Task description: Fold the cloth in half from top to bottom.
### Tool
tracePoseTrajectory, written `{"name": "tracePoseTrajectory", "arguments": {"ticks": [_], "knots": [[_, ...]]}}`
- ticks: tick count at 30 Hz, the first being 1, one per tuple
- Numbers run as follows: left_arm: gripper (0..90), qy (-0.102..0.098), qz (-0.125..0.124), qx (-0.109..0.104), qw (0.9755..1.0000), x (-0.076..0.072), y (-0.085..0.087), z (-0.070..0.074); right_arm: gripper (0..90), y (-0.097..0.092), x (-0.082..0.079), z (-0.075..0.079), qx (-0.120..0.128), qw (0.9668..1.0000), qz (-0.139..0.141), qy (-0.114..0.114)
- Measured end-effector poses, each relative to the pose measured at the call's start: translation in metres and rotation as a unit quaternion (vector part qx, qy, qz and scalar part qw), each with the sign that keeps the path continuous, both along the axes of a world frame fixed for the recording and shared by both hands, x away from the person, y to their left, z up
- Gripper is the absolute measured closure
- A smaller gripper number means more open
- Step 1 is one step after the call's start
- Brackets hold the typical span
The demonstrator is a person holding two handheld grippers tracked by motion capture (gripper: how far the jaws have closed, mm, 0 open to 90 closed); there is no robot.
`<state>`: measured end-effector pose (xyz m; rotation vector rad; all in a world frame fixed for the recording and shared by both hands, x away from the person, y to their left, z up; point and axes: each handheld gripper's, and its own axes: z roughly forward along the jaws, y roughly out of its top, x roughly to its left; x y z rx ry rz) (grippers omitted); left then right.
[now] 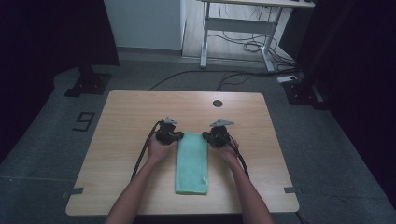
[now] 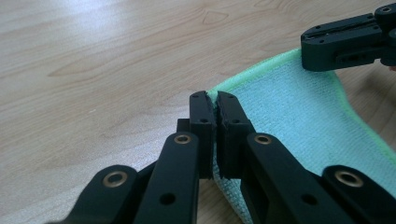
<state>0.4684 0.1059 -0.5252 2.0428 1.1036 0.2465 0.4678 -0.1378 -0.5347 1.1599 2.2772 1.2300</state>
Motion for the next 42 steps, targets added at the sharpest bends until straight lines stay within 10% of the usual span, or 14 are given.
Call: {"name": "tracePoseTrajectory", "arguments": {"ticks": [17,42], "knots": [[86.4,-0.043,0.002,-0.012,0.999,-0.002,0.001,0.03,85.6,-0.002,-0.004,0.03,0.007,0.9989,-0.002,-0.047],[86.1,-0.073,-0.033,-0.015,0.9967,-0.025,0.006,0.037,85.5,-0.008,-0.029,0.042,0.012,0.9969,0.023,-0.074]]}}
